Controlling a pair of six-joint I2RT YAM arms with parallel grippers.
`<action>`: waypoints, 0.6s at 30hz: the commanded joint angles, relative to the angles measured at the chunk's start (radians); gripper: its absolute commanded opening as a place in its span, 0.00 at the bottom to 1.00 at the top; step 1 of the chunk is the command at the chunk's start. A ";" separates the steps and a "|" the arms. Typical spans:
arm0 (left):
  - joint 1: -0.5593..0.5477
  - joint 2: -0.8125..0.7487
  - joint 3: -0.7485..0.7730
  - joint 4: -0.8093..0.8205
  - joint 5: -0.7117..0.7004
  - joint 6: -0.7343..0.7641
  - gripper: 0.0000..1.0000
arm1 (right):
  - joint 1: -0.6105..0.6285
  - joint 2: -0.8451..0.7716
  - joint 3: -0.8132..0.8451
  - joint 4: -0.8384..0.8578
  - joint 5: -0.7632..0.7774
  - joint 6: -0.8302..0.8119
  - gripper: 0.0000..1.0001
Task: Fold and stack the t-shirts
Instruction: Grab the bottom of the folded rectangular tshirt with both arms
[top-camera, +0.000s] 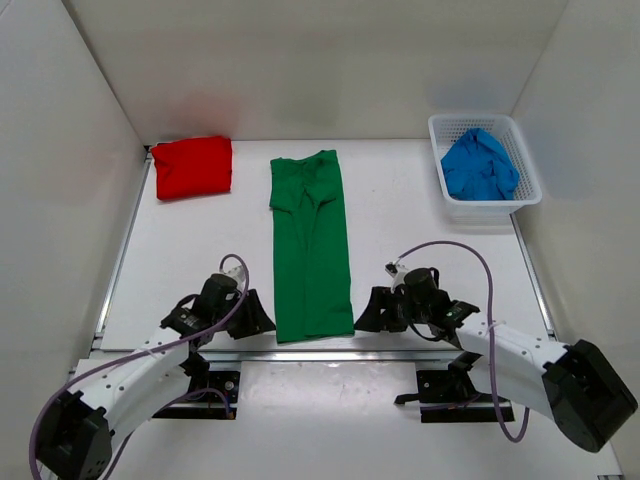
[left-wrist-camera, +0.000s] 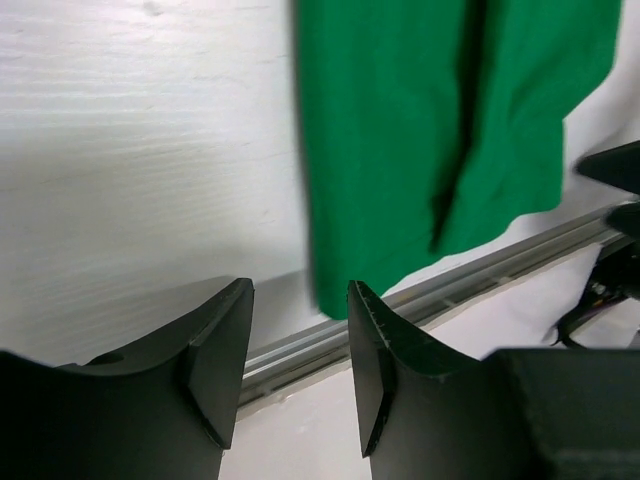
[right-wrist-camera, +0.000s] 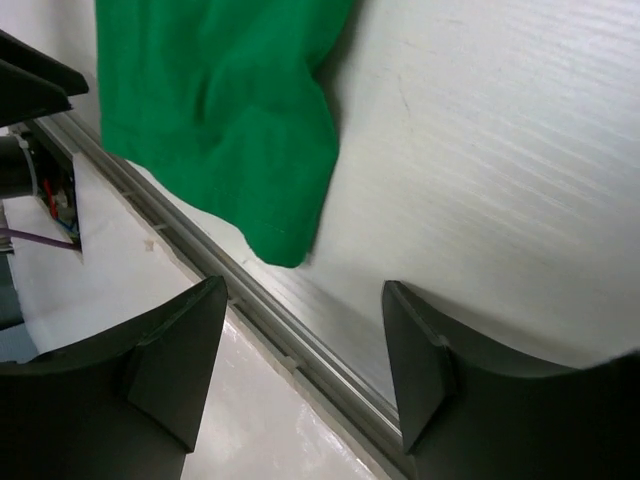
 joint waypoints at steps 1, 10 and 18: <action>-0.047 0.018 -0.003 0.124 -0.035 -0.080 0.53 | 0.026 0.075 0.004 0.116 0.003 0.050 0.61; -0.138 0.205 0.037 0.184 -0.055 -0.068 0.33 | 0.094 0.319 0.105 0.155 -0.026 0.047 0.43; -0.067 0.055 0.002 0.015 -0.030 -0.006 0.00 | 0.063 0.266 0.068 0.026 -0.070 0.004 0.00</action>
